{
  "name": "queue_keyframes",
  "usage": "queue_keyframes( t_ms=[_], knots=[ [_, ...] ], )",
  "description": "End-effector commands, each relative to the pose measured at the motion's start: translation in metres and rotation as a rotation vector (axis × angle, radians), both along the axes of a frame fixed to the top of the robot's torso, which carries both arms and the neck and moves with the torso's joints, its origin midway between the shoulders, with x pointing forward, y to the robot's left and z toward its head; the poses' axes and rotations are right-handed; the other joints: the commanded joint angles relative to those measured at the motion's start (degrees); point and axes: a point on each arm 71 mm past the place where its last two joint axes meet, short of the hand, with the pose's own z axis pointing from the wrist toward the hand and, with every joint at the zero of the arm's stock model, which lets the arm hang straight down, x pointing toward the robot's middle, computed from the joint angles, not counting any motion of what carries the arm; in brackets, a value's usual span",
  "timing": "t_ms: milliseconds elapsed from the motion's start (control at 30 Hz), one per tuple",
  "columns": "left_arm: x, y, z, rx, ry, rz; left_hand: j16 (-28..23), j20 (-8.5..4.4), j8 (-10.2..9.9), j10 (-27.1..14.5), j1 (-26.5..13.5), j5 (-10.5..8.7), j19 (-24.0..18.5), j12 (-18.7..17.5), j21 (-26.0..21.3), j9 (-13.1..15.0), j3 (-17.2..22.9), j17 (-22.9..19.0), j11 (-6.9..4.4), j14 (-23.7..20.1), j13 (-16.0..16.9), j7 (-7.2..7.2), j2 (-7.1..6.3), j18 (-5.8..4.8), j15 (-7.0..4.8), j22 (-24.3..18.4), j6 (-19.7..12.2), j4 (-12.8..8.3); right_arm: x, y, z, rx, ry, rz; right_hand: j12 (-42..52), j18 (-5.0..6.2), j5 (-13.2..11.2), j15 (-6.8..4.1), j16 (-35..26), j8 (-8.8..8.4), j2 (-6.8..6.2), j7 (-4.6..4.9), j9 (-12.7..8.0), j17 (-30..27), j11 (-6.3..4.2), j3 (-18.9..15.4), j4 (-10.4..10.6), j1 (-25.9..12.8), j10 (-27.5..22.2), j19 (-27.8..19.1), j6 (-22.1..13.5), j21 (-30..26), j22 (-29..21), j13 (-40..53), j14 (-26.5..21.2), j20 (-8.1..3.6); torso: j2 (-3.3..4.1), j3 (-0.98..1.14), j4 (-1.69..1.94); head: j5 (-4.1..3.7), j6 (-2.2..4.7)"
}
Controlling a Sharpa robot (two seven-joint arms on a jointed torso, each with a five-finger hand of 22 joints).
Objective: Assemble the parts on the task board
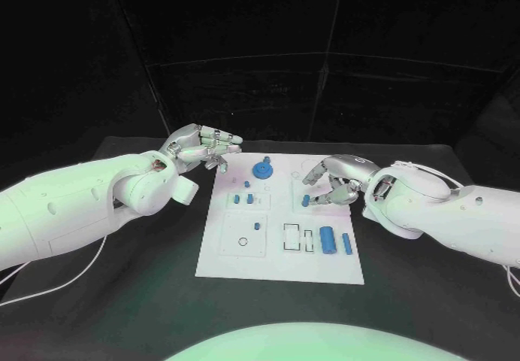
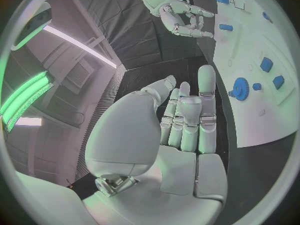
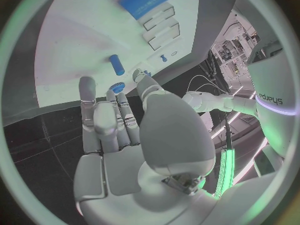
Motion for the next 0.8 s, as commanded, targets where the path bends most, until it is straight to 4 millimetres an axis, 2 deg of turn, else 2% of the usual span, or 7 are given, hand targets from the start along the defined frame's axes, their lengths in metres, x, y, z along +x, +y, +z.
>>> queue_keyframes(
  t_ms=[33,200,333,533,800],
  knots=[
    [0.0,-0.002,0.001,-0.01,0.0,-0.012,-0.11,0.21,-0.09,-0.27,0.24,0.19,-0.02,0.32,-0.22,0.01,-0.01,-0.05,-0.07,-0.46,0.05,0.18,0.32,0.73,0.01,-0.09,-0.25,-0.32,0.001,0.002,-0.004,-0.093,0.02,0.029,0.76,0.69,-0.14,-0.13,0.34,0.17,0.32,0.03,0.09,0.42,-0.17,-0.8,-0.15,0.97,0.31,0.2,0.18,0.14,0.38,0.14,-0.2,-0.23,0.1,-0.09,0.06,-0.04,-0.02],
    [0.0,-0.002,0.0,-0.009,0.0,-0.011,-0.11,0.21,-0.09,-0.27,0.24,0.19,-0.02,0.32,-0.22,0.01,-0.01,-0.05,-0.07,-0.46,0.05,0.18,0.32,0.73,0.01,-0.09,-0.25,-0.32,0.003,0.007,-0.008,-0.129,0.035,0.046,2.34,0.38,0.01,-0.55,1.4,0.3,1.45,0.26,0.15,1.85,-0.7,-1.56,-0.43,2.03,2.02,1.92,1.05,1.37,2.16,0.19,0.81,-0.73,0.12,-0.13,0.03,0.05,-0.18],
    [0.0,-0.002,0.0,-0.01,0.0,-0.012,-0.11,0.21,-0.09,-0.27,0.24,0.19,-0.02,0.32,-0.22,0.01,-0.01,-0.05,-0.07,-0.46,0.05,0.18,0.32,0.73,0.01,-0.09,-0.25,-0.32,0.006,0.012,-0.01,-0.142,0.039,0.056,3.24,0.04,0.02,-0.88,2.27,0.42,2.44,0.38,0.18,3.17,-1.1,-1.74,-0.54,2.68,3.65,3.49,1.94,2.63,4.01,0.09,1.65,-1.17,0.1,-0.09,-0.01,0.07,-0.28],
    [-0.001,-0.002,0.0,-0.011,0.0,-0.014,-0.11,0.21,-0.09,-0.27,0.24,0.19,-0.02,0.32,-0.22,0.01,-0.01,-0.05,-0.07,-0.46,0.05,0.18,0.32,0.73,0.01,-0.09,-0.25,-0.32,0.009,0.018,-0.013,-0.151,0.045,0.068,3.4,-0.52,-1.22,-1.35,2.94,0.52,4.1,0.47,0.18,4.31,-1.53,-0.6,-0.6,3.81,6.36,5.72,3.57,4.65,6.91,-0.16,2.39,-1.65,0.06,-0.08,0.02,0.04,-0.4],
    [-0.001,-0.002,0.001,-0.011,-0.001,-0.014,-0.11,0.21,-0.09,-0.27,0.24,0.19,-0.02,0.32,-0.22,0.01,-0.01,-0.05,-0.07,-0.46,0.05,0.18,0.32,0.73,0.01,-0.09,-0.25,-0.32,0.012,0.025,-0.015,-0.157,0.047,0.078,2.7,-0.78,-1.37,-1.64,3.52,0.76,4.66,0.5,0.24,5.23,-1.83,1.06,-0.16,4.04,9.16,6.74,5.62,5.76,8.37,-0.17,2.75,-1.82,0.06,-0.05,-0.02,0.09,-0.48]
  ],
)
